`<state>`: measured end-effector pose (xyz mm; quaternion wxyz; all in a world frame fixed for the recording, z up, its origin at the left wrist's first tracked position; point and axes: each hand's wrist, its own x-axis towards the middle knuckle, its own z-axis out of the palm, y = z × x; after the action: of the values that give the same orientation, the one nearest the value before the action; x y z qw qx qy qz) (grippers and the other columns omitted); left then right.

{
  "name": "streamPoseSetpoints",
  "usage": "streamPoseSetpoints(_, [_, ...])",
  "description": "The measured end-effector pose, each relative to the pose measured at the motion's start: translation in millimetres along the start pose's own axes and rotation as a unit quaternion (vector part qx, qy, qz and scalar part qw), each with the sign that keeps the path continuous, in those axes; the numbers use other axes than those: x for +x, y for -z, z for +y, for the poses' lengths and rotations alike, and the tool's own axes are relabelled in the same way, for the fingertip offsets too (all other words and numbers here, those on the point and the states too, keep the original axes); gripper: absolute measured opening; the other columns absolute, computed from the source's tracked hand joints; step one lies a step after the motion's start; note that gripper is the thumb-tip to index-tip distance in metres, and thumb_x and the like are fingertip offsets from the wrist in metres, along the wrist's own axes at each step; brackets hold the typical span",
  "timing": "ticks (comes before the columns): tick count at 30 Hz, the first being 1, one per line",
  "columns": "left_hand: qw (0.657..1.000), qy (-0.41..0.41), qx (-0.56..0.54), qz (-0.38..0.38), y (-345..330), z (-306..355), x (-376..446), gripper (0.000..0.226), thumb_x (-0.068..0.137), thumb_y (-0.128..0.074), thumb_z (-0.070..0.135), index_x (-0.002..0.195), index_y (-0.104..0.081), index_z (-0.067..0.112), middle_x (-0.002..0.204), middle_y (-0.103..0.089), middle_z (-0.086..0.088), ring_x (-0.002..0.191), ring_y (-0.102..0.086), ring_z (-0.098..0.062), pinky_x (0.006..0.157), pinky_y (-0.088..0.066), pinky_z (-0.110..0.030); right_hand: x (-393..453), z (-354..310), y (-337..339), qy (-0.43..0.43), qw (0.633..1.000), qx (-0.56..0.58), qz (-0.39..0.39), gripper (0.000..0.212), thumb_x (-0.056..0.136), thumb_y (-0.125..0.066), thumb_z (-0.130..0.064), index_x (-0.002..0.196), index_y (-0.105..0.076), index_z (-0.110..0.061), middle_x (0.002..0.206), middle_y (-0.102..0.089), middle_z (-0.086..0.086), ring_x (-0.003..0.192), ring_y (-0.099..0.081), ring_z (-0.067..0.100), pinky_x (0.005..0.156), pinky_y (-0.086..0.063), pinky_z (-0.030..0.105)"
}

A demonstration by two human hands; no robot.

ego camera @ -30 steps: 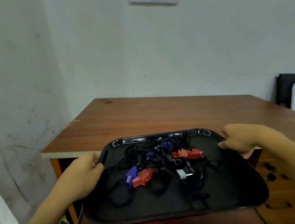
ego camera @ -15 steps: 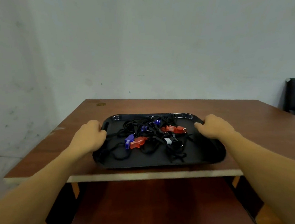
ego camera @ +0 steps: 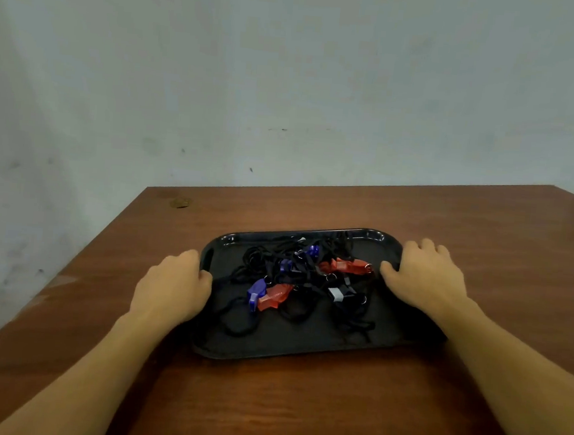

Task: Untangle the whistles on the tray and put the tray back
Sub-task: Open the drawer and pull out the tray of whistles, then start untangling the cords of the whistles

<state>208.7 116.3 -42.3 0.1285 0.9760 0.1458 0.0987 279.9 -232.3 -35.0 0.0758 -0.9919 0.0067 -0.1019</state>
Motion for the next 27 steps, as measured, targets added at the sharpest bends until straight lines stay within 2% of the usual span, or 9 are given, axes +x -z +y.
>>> streamPoseSetpoints(7, [0.999, -0.012, 0.045, -0.017, 11, 12, -17, 0.032, 0.101, -0.042, 0.045, 0.085, -0.050, 0.018, 0.077, -0.056, -0.002, 0.065, -0.055, -0.022, 0.061, -0.049, -0.034, -5, 7, 2, -0.034, 0.999, 0.019, -0.013, 0.033, 0.096, -0.052, -0.045, 0.105, -0.047, -0.014, 0.114, -0.054, 0.009, 0.091, -0.053, 0.028, 0.074, -0.047, 0.038])
streamPoseSetpoints(10, [0.996, -0.018, 0.081, 0.018, 27, 19, -24, 0.042, 0.102, -0.038, 0.051, 0.079, -0.050, 0.018, 0.069, -0.050, 0.003, 0.054, -0.043, -0.012, 0.052, -0.039, -0.028, -7, 8, 6, -0.032, 0.999, 0.021, -0.028, 0.033, 0.097, -0.051, -0.042, 0.114, -0.050, -0.014, 0.120, -0.051, 0.009, 0.100, -0.058, 0.033, 0.076, -0.047, 0.038])
streamPoseSetpoints(12, [0.994, -0.034, 0.102, 0.034, 35, 25, -27, 0.046, 0.102, -0.036, 0.054, 0.079, -0.051, 0.017, 0.067, -0.049, 0.003, 0.053, -0.042, -0.013, 0.048, -0.034, -0.026, -7, 7, 14, -0.022, 0.999, 0.033, -0.004, 0.039, 0.096, -0.053, -0.040, 0.126, -0.050, -0.016, 0.128, -0.047, 0.009, 0.112, -0.052, 0.034, 0.083, -0.047, 0.042])
streamPoseSetpoints(15, [0.991, -0.038, 0.126, 0.011, 35, 29, -34, 0.046, 0.100, -0.040, 0.056, 0.082, -0.053, 0.016, 0.069, -0.053, 0.001, 0.062, -0.055, -0.021, 0.057, -0.048, -0.031, -9, -2, 19, 0.044, 0.992, 0.102, 0.067, 0.037, 0.097, -0.052, -0.034, 0.132, -0.053, -0.022, 0.128, -0.050, 0.007, 0.117, -0.048, 0.033, 0.087, -0.049, 0.043])
streamPoseSetpoints(18, [0.989, -0.023, 0.147, -0.016, 29, 27, -43, 0.040, 0.098, -0.045, 0.056, 0.083, -0.051, 0.019, 0.074, -0.058, 0.000, 0.070, -0.063, -0.024, 0.066, -0.058, -0.036, -11, -12, 7, 0.109, 0.980, 0.162, 0.023, 0.025, 0.099, -0.049, -0.034, 0.118, -0.064, -0.027, 0.120, -0.060, 0.003, 0.102, -0.060, 0.027, 0.084, -0.054, 0.041])
streamPoseSetpoints(20, [0.985, -0.025, 0.167, 0.015, 29, 25, -44, 0.043, 0.097, -0.043, 0.059, 0.078, -0.052, 0.021, 0.074, -0.057, 0.001, 0.067, -0.062, -0.023, 0.064, -0.058, -0.035, -13, -13, -5, 0.139, 0.976, 0.165, -0.017, 0.025, 0.099, -0.052, -0.036, 0.120, -0.065, -0.031, 0.122, -0.061, 0.000, 0.102, -0.061, 0.025, 0.084, -0.055, 0.040])
streamPoseSetpoints(23, [0.981, -0.049, 0.172, 0.069, 35, 31, -36, 0.046, 0.097, -0.042, 0.059, 0.079, -0.060, 0.020, 0.084, -0.052, 0.001, 0.072, -0.058, -0.023, 0.067, -0.056, -0.037, -13, -11, -9, 0.145, 0.976, 0.163, -0.021, 0.023, 0.096, -0.058, -0.040, 0.117, -0.065, -0.035, 0.118, -0.058, -0.003, 0.107, -0.058, 0.025, 0.085, -0.055, 0.042])
streamPoseSetpoints(27, [0.980, -0.139, 0.085, 0.113, 28, 62, -25, 0.037, 0.097, -0.046, 0.051, 0.088, -0.067, 0.022, 0.091, -0.056, 0.003, 0.083, -0.055, -0.019, 0.069, -0.053, -0.036, -5, -10, -3, 0.136, 0.970, 0.198, -0.027, 0.012, 0.091, -0.067, -0.043, 0.101, -0.066, -0.036, 0.120, -0.056, -0.003, 0.110, -0.057, 0.024, 0.092, -0.052, 0.043])
